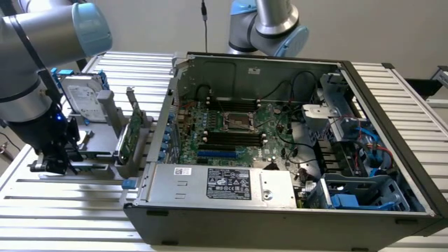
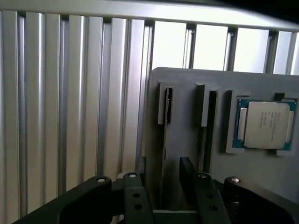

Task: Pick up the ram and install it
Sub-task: 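Pick up the ram and move it above insertion slot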

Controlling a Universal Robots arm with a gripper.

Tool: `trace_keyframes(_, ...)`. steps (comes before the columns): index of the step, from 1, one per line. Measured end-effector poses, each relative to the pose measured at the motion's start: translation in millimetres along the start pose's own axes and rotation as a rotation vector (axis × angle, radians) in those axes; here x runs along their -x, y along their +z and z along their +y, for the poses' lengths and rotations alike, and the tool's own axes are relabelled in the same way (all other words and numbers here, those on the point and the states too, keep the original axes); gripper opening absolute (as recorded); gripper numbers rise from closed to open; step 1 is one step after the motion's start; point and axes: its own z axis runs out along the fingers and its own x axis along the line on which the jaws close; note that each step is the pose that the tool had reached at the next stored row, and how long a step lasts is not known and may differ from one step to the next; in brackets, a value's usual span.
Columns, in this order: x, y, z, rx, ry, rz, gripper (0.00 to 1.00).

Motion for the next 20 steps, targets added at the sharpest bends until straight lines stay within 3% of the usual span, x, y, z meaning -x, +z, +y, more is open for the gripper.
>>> trace_keyframes(3, 0.0, 0.9, 0.0, 0.0025, 0.001, -0.0031, 0.42)
trace_keyframes(20, -0.1, 1.8, 0.2, 0.0063, 0.01, -0.0036, 0.42)
